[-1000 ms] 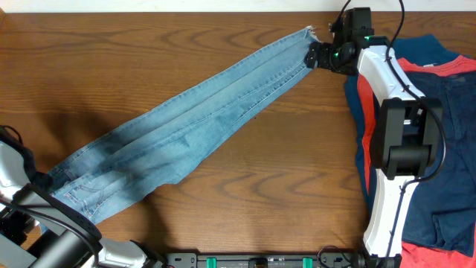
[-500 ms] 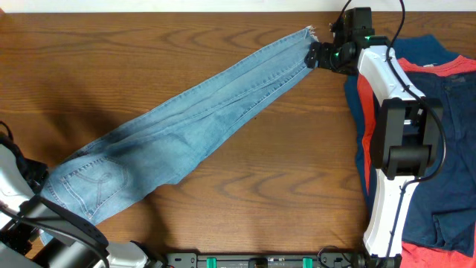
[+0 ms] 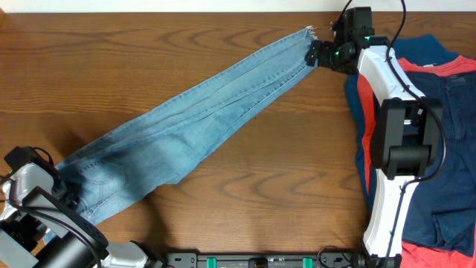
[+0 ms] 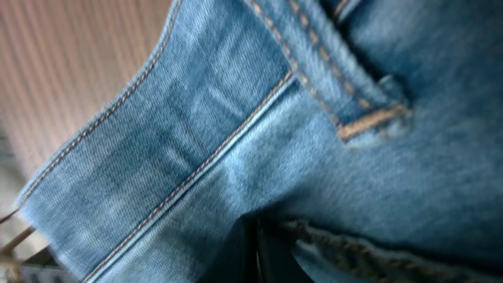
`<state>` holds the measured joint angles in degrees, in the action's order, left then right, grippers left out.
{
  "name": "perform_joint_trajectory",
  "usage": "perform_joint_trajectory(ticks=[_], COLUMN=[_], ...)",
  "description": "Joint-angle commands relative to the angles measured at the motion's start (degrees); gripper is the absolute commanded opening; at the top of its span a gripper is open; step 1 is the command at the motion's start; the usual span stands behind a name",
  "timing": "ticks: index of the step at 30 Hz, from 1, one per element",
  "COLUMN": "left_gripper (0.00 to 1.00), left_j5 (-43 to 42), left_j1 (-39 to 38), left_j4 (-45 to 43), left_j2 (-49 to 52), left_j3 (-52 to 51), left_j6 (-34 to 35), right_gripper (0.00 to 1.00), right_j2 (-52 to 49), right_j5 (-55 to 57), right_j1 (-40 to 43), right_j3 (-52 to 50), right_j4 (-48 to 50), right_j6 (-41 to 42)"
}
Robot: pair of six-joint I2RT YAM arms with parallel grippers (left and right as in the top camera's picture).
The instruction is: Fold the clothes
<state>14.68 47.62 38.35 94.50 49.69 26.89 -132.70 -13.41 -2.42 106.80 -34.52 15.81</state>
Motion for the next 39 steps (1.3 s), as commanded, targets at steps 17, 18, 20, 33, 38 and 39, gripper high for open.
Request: perform_joint_trajectory(ticks=[17,18,20,33,38,39], left_gripper=[0.06,0.06,0.06,0.13,0.22,0.22], left_j5=[-5.07,-5.09,-5.05,-5.53,-6.54,-6.54], left_j1=[-5.35,-5.62,-5.75,-5.84,-5.81,-5.81], left_j4=[-17.86,-17.64,-17.11,0.28,9.33,10.45], left_j2=[-0.2,-0.2,-0.22,-0.33,-0.22,-0.2], left_j3=[-0.09,-0.09,-0.07,12.37,13.42,13.05], left_j6=[-9.51,-9.51,-9.53,-9.51,-6.69,-5.99], right_gripper=[0.75,0.65,0.36,0.01,0.07,0.08], right_j2=[-15.21,-15.63,-15.89,2.89,9.22,9.81], right_j5=[-10.69,-11.45,-11.65,9.6,15.04,15.41], right_j1=[-1.46,-1.79,-2.45,0.57,1.01,1.01], right_j3=[0.2,0.2,0.2,0.24,0.24,0.24], right_j4=[19.8,20.37,20.09,-12.68,-21.16,-22.1], right_j6=[16.83,17.44,17.84,10.03,10.05,10.1])
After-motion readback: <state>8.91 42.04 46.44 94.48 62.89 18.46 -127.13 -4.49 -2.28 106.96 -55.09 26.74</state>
